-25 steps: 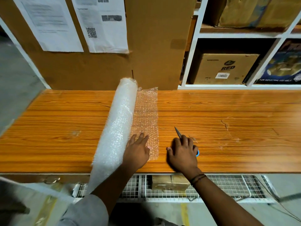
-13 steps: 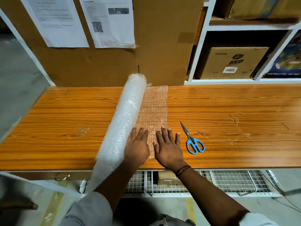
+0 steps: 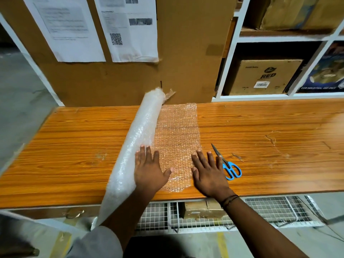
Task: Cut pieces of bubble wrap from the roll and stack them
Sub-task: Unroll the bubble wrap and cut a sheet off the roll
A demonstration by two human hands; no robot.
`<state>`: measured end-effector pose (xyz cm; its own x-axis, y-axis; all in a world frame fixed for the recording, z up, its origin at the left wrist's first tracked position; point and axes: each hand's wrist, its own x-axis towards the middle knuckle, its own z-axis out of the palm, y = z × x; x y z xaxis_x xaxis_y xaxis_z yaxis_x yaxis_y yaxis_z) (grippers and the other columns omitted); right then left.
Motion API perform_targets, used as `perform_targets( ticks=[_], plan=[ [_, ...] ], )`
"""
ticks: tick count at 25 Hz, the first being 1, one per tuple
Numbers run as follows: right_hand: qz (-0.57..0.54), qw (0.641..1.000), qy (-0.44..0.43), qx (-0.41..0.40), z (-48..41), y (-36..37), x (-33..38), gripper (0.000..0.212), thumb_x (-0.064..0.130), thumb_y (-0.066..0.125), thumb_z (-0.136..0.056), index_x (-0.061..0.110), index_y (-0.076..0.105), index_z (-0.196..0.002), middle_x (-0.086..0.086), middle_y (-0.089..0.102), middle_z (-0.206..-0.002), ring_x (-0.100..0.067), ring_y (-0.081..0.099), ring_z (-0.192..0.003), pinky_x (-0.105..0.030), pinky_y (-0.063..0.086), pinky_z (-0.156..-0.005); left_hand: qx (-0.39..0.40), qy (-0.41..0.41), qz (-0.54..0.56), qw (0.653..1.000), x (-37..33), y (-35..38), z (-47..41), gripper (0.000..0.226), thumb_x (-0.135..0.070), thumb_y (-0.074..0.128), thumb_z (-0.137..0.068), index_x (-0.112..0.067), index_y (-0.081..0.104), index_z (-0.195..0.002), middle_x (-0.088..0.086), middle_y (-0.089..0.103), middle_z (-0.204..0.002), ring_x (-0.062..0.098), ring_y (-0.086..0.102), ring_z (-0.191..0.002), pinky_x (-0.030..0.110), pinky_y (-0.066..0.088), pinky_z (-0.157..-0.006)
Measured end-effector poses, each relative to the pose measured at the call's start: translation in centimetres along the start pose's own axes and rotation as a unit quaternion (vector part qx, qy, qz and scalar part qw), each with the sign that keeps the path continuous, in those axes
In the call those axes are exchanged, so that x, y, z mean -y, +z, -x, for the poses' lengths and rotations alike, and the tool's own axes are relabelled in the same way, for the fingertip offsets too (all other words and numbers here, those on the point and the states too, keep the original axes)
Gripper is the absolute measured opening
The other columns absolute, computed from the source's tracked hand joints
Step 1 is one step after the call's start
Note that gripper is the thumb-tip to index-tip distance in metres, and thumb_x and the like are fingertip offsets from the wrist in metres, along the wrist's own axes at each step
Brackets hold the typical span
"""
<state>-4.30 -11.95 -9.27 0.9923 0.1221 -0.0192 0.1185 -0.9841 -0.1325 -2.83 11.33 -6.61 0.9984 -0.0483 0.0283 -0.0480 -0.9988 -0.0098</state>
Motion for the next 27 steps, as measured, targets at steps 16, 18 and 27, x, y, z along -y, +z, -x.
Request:
perform_targets(
  ticks=[16, 18, 27],
  plan=[
    [0.040, 0.976, 0.214, -0.025, 3.2, -4.0, -2.8, 0.042, 0.021, 0.055, -0.094, 0.016, 0.059, -0.136, -0.014, 0.053, -0.139, -0.038, 0.054, -0.122, -0.050, 0.041, -0.098, 0.056, 0.083, 0.084, 0.991, 0.8, -1.4, 0.7, 0.077, -0.074, 0.036, -0.096, -0.032, 0.031, -0.159, 0.007, 0.021, -0.170, 0.035, -0.001, -0.159, 0.054, -0.013, -0.125],
    [0.047, 0.978, 0.203, -0.024, 3.3, -4.5, -3.1, 0.043, 0.016, 0.055, -0.095, 0.016, 0.058, -0.138, -0.017, 0.049, -0.139, -0.037, 0.056, -0.121, -0.047, 0.043, -0.100, 0.069, 0.108, 0.101, 0.987, 0.8, -1.6, 1.2, 0.065, -0.066, 0.041, -0.100, -0.033, 0.038, -0.156, 0.003, 0.028, -0.168, 0.032, 0.004, -0.159, 0.052, -0.009, -0.127],
    [0.031, 0.983, 0.177, 0.027, 4.9, -6.5, -2.5, 0.044, 0.015, 0.045, -0.101, 0.014, 0.053, -0.144, -0.016, 0.061, -0.124, -0.035, 0.069, -0.105, -0.040, 0.054, -0.087, 0.106, 0.141, 0.148, 0.973, 0.9, -2.3, 4.1, 0.056, -0.056, 0.067, -0.092, -0.043, 0.053, -0.145, -0.004, 0.032, -0.166, 0.025, 0.014, -0.158, 0.045, 0.001, -0.128]
  ],
)
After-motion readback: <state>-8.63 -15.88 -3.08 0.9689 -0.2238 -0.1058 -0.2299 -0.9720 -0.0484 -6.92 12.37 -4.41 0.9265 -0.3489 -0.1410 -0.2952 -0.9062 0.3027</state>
